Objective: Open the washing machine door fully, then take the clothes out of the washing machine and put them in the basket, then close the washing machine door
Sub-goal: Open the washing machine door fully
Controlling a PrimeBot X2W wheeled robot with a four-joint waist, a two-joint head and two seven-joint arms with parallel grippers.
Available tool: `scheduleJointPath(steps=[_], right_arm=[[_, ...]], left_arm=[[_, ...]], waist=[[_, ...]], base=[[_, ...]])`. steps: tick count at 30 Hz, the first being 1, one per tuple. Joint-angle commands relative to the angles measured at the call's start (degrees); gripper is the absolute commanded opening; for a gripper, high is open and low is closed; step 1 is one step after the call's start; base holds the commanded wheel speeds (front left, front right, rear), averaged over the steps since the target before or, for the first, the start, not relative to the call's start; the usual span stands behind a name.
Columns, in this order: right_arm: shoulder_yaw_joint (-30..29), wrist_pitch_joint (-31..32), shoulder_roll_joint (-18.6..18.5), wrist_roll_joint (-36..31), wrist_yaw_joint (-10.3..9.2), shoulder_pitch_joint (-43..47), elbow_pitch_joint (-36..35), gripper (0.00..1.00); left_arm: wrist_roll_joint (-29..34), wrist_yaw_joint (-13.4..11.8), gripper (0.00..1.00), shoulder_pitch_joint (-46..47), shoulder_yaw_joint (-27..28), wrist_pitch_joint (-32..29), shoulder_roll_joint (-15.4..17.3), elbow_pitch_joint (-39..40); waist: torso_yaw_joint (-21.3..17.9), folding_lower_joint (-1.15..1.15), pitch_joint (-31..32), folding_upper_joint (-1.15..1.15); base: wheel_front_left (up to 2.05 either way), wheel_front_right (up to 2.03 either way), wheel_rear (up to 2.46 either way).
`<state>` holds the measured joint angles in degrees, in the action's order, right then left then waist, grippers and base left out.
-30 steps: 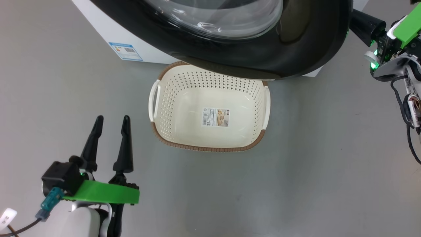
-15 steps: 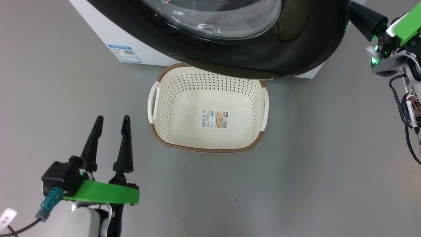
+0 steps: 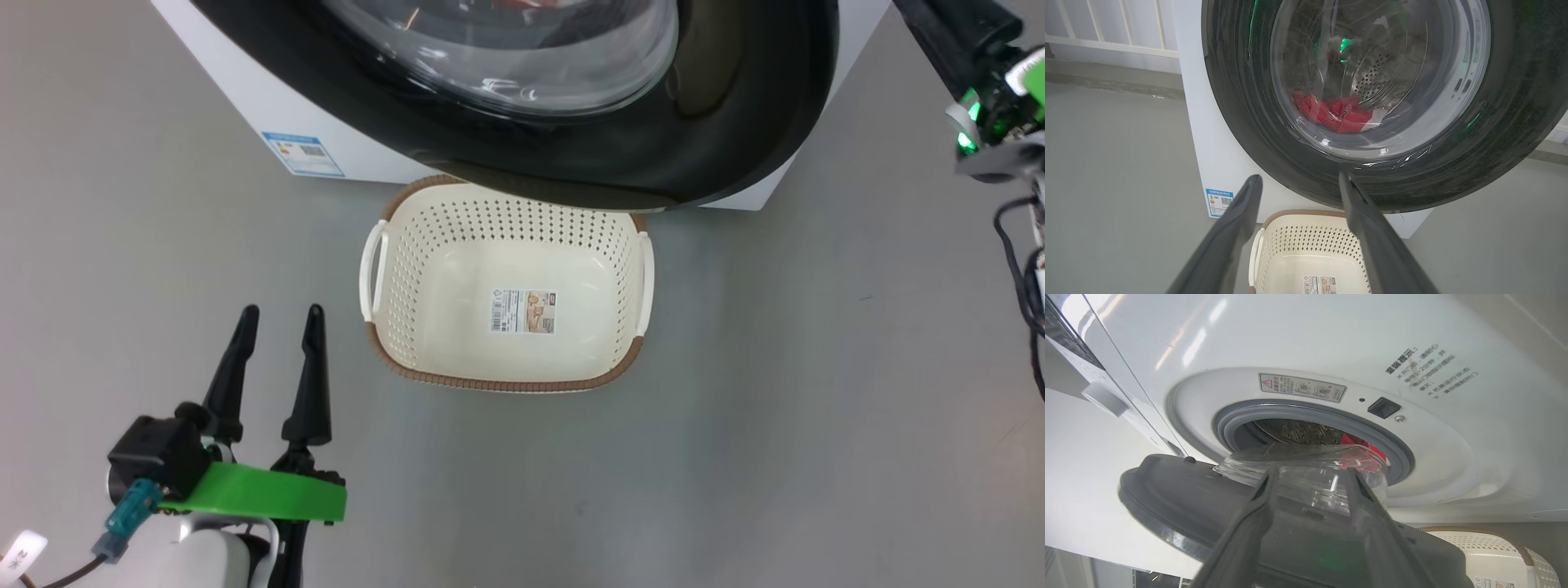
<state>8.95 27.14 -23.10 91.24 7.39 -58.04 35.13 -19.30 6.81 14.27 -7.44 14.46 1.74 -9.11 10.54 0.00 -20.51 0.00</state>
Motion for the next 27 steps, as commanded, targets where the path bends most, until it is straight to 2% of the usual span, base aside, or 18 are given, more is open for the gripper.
scheduleJointPath(steps=[1, 5, 6, 14, 23, 27], right_arm=[[0.0, -0.7, -0.7, -1.0, 0.10, 2.4, -3.1, 1.00], [0.3, -4.3, -2.4, -4.1, 0.10, 5.8, -9.4, 1.00], [0.7, -6.5, -3.2, -5.8, 0.10, 7.9, -13.0, 1.00], [3.4, -16.4, -6.9, -12.4, 0.10, 16.8, -26.0, 1.00], [7.4, -30.4, -12.0, -23.2, 0.10, 25.8, -33.7, 1.00], [8.8, -37.1, -12.5, -27.8, 0.10, 30.4, -34.7, 1.00]], left_arm=[[0.7, 0.1, 1.00, -0.7, 2.0, 0.5, 1.1, 1.1], [1.1, 0.2, 1.00, -1.1, 2.7, 0.5, 1.1, 1.3], [1.4, 0.2, 1.00, -1.2, 2.9, 0.5, 1.1, 1.4], [1.9, 0.3, 1.00, -1.3, 3.2, 0.5, 1.1, 2.1], [2.3, 0.4, 1.00, -1.3, 4.1, 0.5, 1.1, 3.0], [2.4, 0.4, 1.00, -1.5, 4.4, 0.5, 1.1, 3.3]], waist=[[-0.4, 0.00, 0.5, 0.00], [-1.1, 0.00, 0.9, 0.00], [-1.6, 0.00, 1.0, 0.00], [-3.0, 0.00, 1.2, 0.00], [-3.6, 0.00, 0.9, 0.00], [-3.8, 0.00, 1.0, 0.00]], base=[[0.00, 0.00, 0.00], [0.00, 0.00, 0.00], [0.00, 0.00, 0.00], [0.00, 0.00, 0.00], [0.00, 0.00, 0.00], [0.00, 0.00, 0.00]])
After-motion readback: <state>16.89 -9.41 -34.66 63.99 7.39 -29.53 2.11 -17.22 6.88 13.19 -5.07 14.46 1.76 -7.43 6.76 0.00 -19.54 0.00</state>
